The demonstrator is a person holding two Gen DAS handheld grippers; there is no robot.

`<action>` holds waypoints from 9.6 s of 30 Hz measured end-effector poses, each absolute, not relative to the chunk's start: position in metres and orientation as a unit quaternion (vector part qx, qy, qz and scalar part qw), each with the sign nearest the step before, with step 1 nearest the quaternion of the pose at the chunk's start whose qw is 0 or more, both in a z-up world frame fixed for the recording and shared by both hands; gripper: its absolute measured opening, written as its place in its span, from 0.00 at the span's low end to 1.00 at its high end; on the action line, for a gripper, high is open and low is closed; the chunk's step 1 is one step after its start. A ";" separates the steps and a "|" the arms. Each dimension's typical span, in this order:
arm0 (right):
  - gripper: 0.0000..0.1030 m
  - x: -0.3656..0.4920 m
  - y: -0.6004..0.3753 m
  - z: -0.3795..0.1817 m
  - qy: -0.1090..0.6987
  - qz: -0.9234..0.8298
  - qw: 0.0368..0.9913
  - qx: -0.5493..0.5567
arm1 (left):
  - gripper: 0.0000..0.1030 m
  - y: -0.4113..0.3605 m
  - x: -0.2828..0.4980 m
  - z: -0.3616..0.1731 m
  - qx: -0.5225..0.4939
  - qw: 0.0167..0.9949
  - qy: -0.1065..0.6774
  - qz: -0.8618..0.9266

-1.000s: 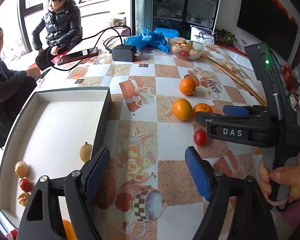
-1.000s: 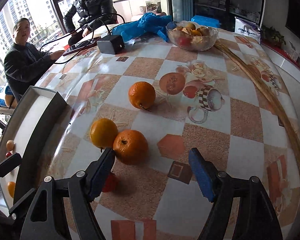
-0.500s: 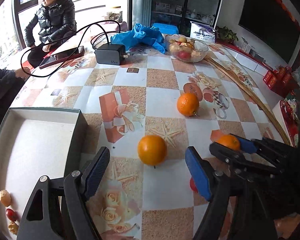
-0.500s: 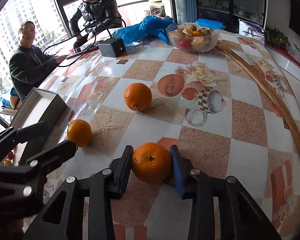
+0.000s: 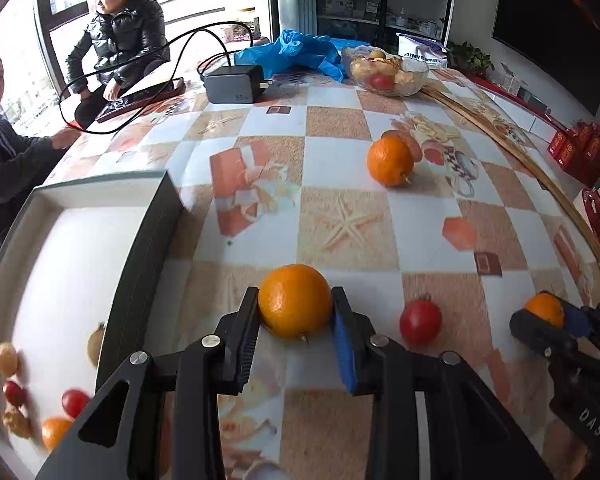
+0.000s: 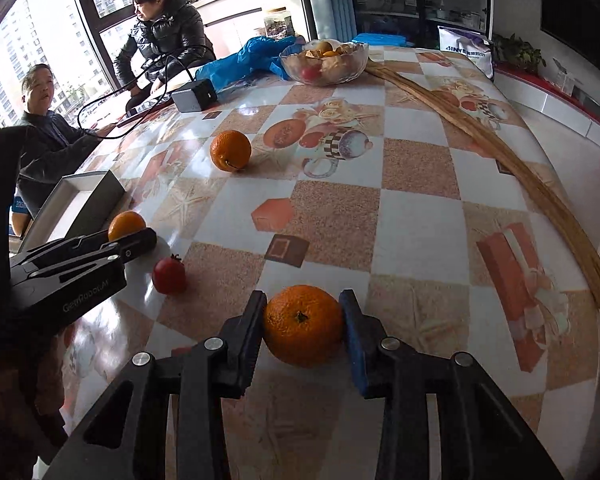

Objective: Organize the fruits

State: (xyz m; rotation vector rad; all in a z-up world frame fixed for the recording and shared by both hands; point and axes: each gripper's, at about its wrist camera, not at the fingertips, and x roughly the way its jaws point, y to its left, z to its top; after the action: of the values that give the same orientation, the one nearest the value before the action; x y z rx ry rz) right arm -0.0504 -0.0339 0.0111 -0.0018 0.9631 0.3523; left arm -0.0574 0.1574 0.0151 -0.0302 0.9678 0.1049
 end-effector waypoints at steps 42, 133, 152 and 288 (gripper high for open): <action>0.38 -0.106 -0.033 0.004 0.410 0.104 0.906 -0.026 | 0.36 0.151 -0.142 0.007 -0.003 0.916 0.397 0.058; 0.38 -0.097 -0.032 0.009 0.449 0.119 0.885 -0.032 | 0.36 0.155 -0.140 0.011 -0.021 0.903 0.428 0.033; 0.38 -0.079 0.003 0.051 0.492 0.189 0.849 0.024 | 0.36 0.210 -0.154 0.071 -0.060 0.900 0.431 0.042; 0.36 -0.102 -0.064 0.004 0.411 0.032 0.911 -0.016 | 0.27 0.114 -0.132 0.007 0.039 0.918 0.395 0.010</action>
State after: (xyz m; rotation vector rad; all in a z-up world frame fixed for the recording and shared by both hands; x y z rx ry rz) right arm -0.1017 -0.0636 0.0045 -0.0324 0.8473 0.0666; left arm -0.1316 0.1144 0.0068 0.0798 0.8127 0.0200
